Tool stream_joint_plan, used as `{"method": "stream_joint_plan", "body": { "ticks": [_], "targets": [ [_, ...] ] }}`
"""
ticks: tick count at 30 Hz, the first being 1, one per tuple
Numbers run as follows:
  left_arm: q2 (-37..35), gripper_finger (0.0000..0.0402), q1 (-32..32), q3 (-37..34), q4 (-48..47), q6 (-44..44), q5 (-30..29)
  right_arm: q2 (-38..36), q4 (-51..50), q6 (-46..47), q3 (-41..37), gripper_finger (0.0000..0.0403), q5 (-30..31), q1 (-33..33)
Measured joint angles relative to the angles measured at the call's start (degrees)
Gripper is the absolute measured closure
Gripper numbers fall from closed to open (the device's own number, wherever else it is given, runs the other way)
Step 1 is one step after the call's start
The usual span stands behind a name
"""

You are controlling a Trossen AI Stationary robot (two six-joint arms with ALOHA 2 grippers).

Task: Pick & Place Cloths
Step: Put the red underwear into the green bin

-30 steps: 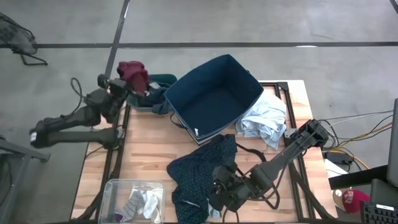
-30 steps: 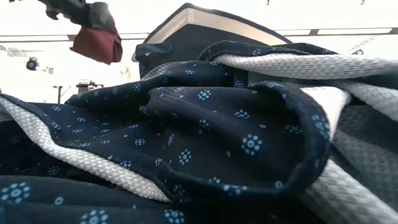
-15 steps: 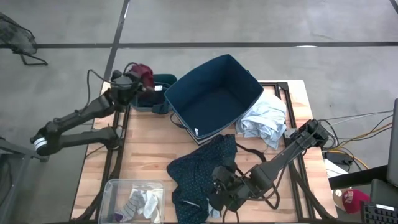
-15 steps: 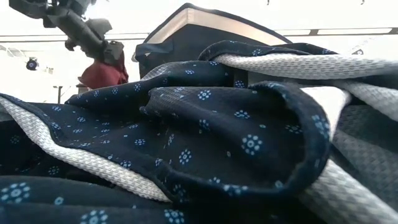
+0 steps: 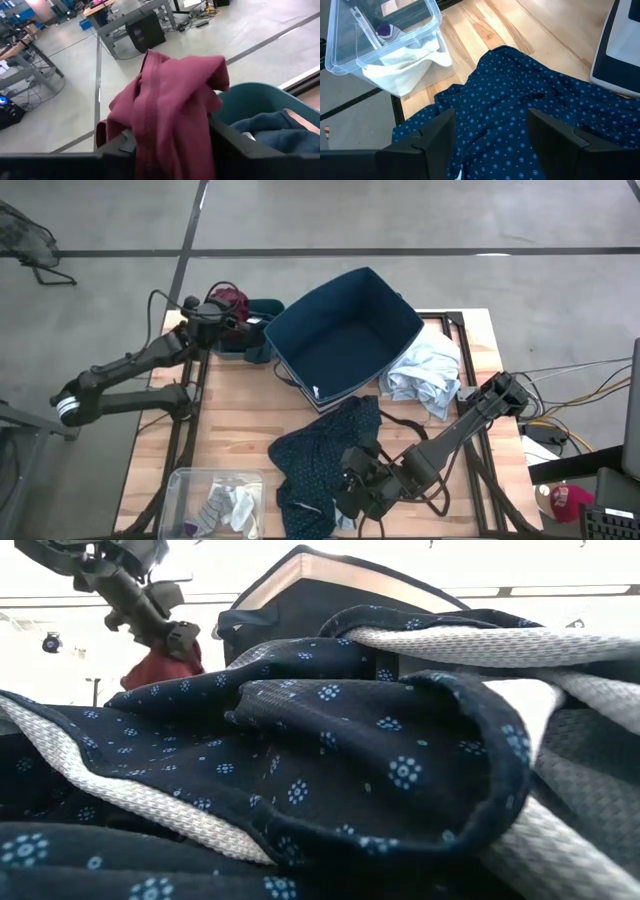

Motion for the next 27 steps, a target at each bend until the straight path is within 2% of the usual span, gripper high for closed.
{"method": "stream_joint_plan", "body": {
  "ticks": [4,11,19,23,25,27],
  "targets": [
    [-1.3,0.0205,0.0,0.0,-1.1,-1.6,1.1,0.0,0.1,0.0,-0.2,0.0176,0.0,0.0],
    [-4.8,0.0186,-0.1,0.0,-4.2,-6.5,12.4,0.0,0.2,-0.7,-0.2,0.0176,0.0,0.0],
    [-8.0,0.0186,-0.1,0.0,-3.4,-7.8,13.3,0.0,0.5,-1.1,-0.3,0.0154,1.4,0.0],
    [-8.7,0.0186,-0.2,0.1,-5.0,-7.2,17.0,0.0,0.6,-1.1,-0.5,0.0143,1.5,0.0],
    [-8.0,0.0186,-0.1,1.0,-8.4,-7.4,16.7,0.0,0.6,-1.1,-0.6,0.0138,1.5,0.0],
    [-6.2,0.0186,0.4,2.9,-14.1,-10.1,13.7,0.0,0.6,-1.1,-0.8,0.0134,1.6,0.0]
  ]
}}
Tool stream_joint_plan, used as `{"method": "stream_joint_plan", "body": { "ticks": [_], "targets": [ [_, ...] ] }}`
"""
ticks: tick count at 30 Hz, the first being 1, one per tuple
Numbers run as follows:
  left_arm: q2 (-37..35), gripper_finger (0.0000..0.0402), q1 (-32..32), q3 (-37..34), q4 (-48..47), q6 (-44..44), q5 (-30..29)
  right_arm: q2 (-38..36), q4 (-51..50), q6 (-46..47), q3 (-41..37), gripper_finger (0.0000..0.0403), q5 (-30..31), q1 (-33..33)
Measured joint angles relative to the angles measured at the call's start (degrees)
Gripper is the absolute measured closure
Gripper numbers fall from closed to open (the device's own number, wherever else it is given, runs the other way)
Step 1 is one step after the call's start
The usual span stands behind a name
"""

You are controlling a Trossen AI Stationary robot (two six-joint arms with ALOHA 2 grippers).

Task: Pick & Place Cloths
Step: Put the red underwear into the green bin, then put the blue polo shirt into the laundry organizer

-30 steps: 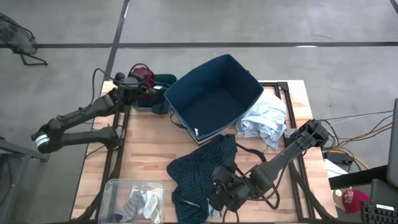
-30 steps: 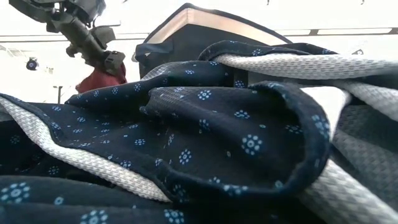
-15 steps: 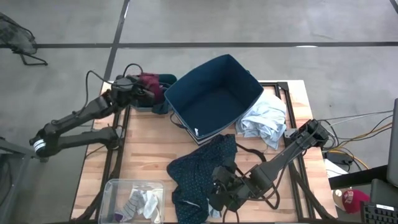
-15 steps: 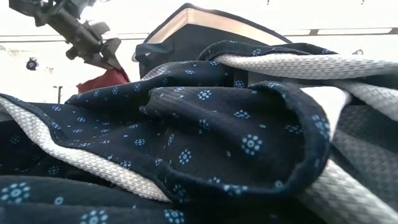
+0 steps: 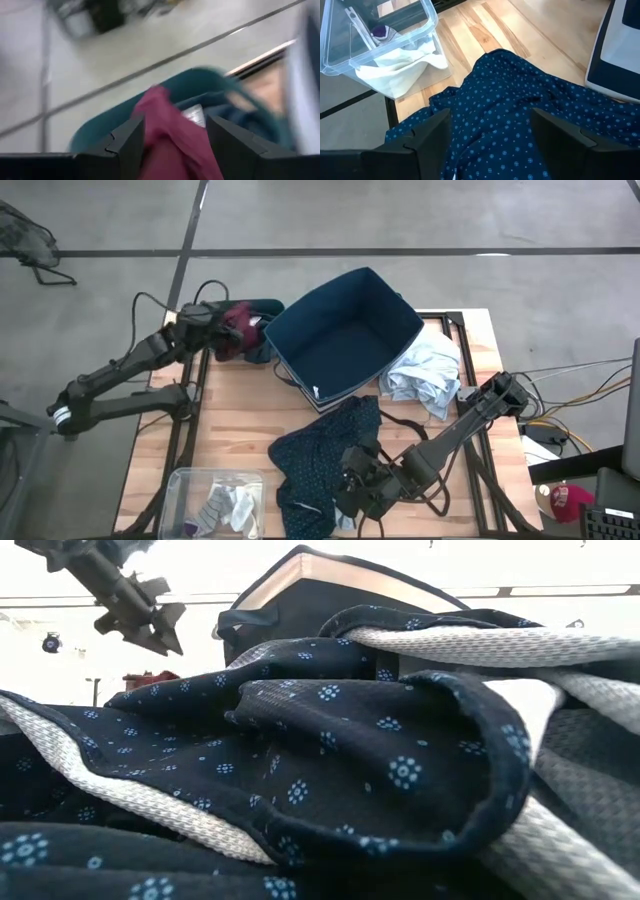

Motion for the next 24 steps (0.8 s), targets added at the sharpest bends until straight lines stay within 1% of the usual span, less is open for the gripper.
{"method": "stream_joint_plan", "body": {
  "ticks": [2,4,6,8,11,13,17,20,22,24],
  "targets": [
    [1.7,0.0186,0.1,1.1,-2.2,-1.4,-2.8,0.0,0.0,0.0,-0.1,0.0131,0.0,0.0],
    [2.7,0.0186,0.0,1.5,-1.6,-1.2,-2.5,0.0,0.2,0.0,-0.1,0.0128,0.0,0.0],
    [3.1,0.0186,-0.1,1.6,0.3,-1.0,0.0,0.0,0.2,0.0,-0.1,0.0125,0.0,0.0],
    [3.1,0.0186,0.0,1.6,2.9,-1.0,3.9,0.0,0.2,0.0,-0.1,0.0123,0.0,0.0],
    [2.4,0.0186,-0.1,1.5,6.4,-0.6,12.5,0.0,0.2,0.0,-0.1,0.012,0.0,0.0],
    [1.7,0.0186,-0.1,1.4,7.8,-0.8,19.5,0.0,0.2,0.0,-0.2,0.0119,0.0,0.0],
    [-0.5,0.0186,-0.3,0.6,10.7,-3.3,36.0,0.0,0.2,-1.4,-0.2,0.0128,1.5,0.0],
    [-2.8,0.0186,-1.5,-1.0,15.5,-5.6,48.0,0.0,0.2,-1.8,-0.3,0.0142,2.9,0.2],
    [-4.5,0.0186,-2.9,-2.2,19.3,-7.6,52.1,0.0,0.2,-1.9,-0.6,0.0152,3.8,0.3],
    [-6.0,0.0186,-5.4,-3.8,23.2,-9.0,53.0,0.0,0.4,-1.6,-1.1,0.0161,4.6,0.3]
  ]
}}
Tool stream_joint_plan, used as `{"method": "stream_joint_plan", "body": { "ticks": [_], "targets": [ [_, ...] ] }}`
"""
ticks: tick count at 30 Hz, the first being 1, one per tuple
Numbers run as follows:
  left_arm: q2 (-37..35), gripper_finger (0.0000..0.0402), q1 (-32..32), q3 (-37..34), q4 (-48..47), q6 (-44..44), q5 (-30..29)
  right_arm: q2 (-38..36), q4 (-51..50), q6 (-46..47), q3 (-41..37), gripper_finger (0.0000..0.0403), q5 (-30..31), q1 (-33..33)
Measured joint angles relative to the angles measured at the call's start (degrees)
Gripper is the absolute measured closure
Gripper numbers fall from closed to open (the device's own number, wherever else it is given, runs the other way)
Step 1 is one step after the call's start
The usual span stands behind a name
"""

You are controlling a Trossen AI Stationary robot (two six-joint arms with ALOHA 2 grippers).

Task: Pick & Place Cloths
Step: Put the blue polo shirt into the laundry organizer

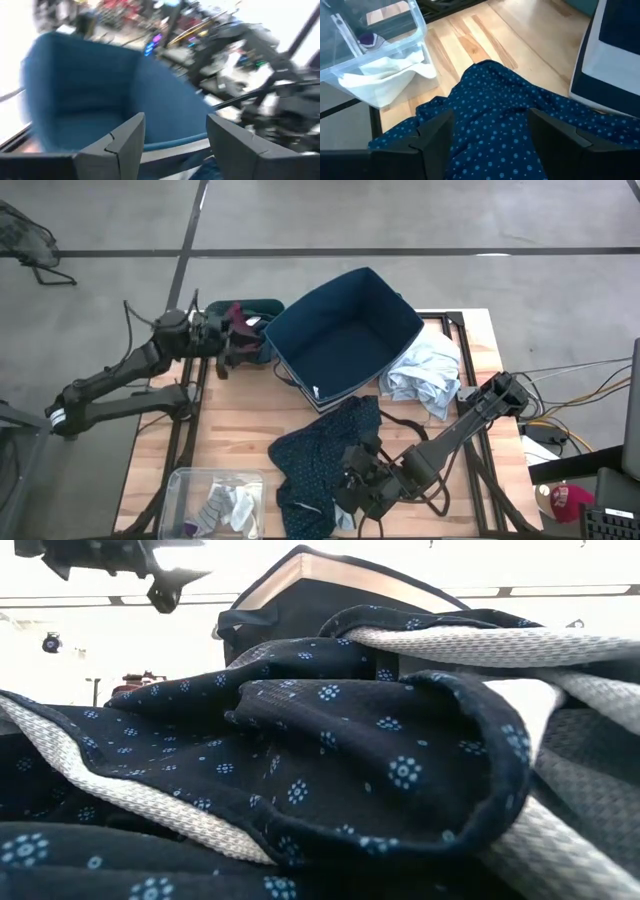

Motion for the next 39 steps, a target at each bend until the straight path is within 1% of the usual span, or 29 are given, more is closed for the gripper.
{"method": "stream_joint_plan", "body": {
  "ticks": [3,6,10,11,13,17,20,22,26,27,28,29,32,34,39],
  "targets": [
    [-1.8,0.0186,-4.8,-2.9,5.2,-0.6,0.3,0.0,0.6,0.3,-1.6,0.0171,-0.1,0.0],
    [-2.8,0.0186,-10.4,-5.0,9.6,-1.2,0.3,0.0,3.3,0.2,-3.4,0.0178,-0.3,0.0],
    [-3.2,0.0186,-18.2,-6.9,13.1,-0.4,-0.3,0.0,6.0,0.3,-4.7,0.0175,-4.1,0.0],
    [-3.2,0.0186,-20.2,-7.1,13.1,0.6,-1.0,0.0,6.6,0.2,-5.1,0.0172,-4.9,0.1],
    [-3.2,0.0186,-24.3,-7.6,13.2,2.5,-4.3,0.0,7.6,0.1,-6.0,0.0165,-6.2,0.3],
    [-3.1,0.02,-33.7,-9.2,12.9,3.8,-13.3,0.0,8.4,0.9,-7.9,0.0151,-7.6,0.9],
    [-3.2,0.0224,-41.7,-10.3,12.0,5.4,-22.2,0.0,8.5,2.3,-8.9,0.0143,-7.7,1.2],
    [-3.5,0.0245,-47.0,-10.4,9.6,7.3,-29.7,0.0,8.6,3.1,-9.4,0.0138,-7.7,1.2],
    [-4.4,0.0299,-55.4,-10.4,4.1,9.2,-48.1,0.0,10.0,3.2,-10.4,0.0131,-7.3,1.2],
    [-4.6,0.0315,-57.1,-10.7,3.0,9.4,-51.9,0.0,10.7,3.1,-10.8,0.013,-7.0,1.2],
    [-4.8,0.033,-58.4,-11.3,2.9,9.8,-53.5,0.0,11.4,3.0,-11.2,0.0129,-6.7,1.2],
    [-5.1,0.0346,-59.4,-12.0,2.9,10.3,-53.2,0.0,11.9,2.9,-11.5,0.0128,-6.6,1.3],
    [-6.7,0.0389,-60.5,-14.0,3.5,11.1,-48.5,0.0,13.0,2.9,-12.1,0.0126,-6.3,1.3],
    [-8.4,0.0394,-60.5,-15.6,3.6,11.0,-48.3,0.0,13.1,2.9,-12.2,0.0124,-6.3,1.3],
    [-13.6,0.0385,-60.4,-19.4,3.4,13.2,-48.0,0.0,13.4,2.9,-12.2,0.013,-6.3,1.3]
  ]
}}
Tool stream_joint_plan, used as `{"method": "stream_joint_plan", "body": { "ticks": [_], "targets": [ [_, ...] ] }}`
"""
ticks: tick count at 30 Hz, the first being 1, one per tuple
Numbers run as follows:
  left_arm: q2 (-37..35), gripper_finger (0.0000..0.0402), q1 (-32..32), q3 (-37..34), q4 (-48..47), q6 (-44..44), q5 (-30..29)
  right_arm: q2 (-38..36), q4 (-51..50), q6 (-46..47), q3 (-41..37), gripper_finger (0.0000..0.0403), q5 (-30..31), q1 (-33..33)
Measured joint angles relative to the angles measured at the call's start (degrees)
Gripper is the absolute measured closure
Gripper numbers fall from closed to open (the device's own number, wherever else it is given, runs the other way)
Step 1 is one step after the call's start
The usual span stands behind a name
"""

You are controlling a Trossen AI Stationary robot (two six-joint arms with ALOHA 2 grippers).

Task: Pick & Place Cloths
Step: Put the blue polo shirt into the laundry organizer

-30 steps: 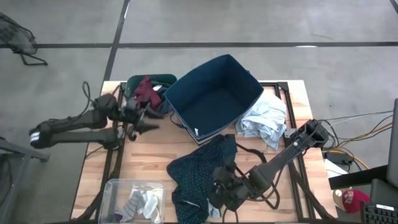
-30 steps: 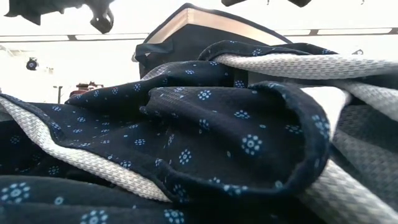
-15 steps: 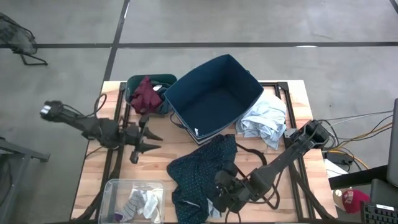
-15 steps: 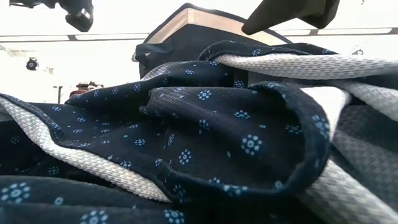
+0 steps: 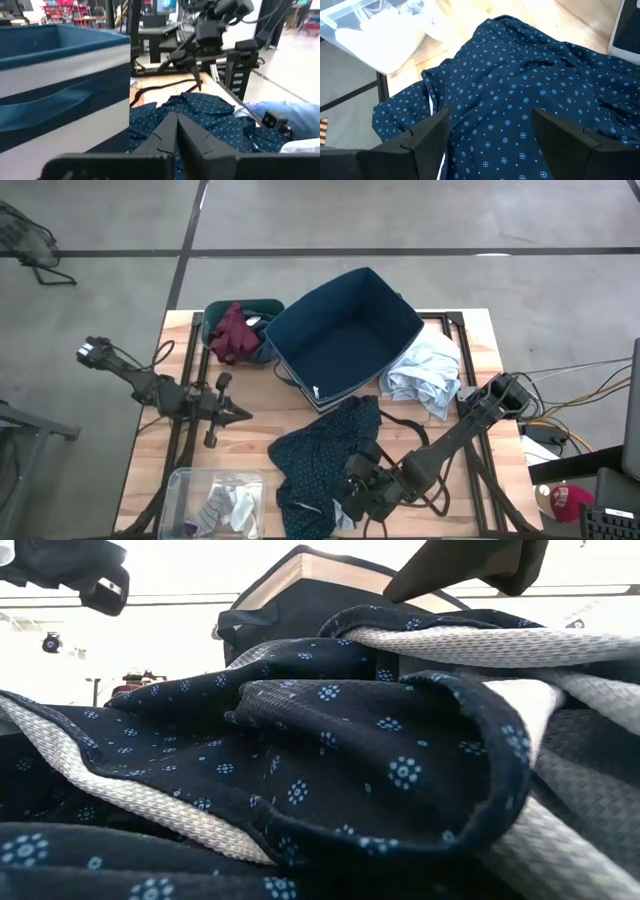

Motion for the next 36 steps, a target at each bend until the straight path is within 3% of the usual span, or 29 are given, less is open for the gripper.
{"method": "stream_joint_plan", "body": {
  "ticks": [14,21,24,28,36],
  "targets": [
    [-15.8,0.0388,0.0,-9.9,0.6,3.3,0.9,0.0,0.1,-0.2,0.0,0.0175,0.2,0.0],
    [-22.1,0.0397,0.0,-14.2,1.5,5.9,5.0,0.0,0.0,-0.2,0.0,0.0184,1.1,0.0],
    [-22.2,0.0393,0.2,-15.2,1.7,9.3,4.2,0.0,0.1,-0.3,0.0,0.0179,1.7,0.0],
    [-21.7,0.0382,0.2,-17.8,3.3,6.9,-1.0,0.0,0.0,-0.7,-0.5,0.0168,1.9,0.0],
    [-20.6,0.0377,0.2,-18.0,4.1,2.6,-1.7,0.0,0.2,-1.3,-0.9,0.0143,3.1,-0.1]
  ]
}}
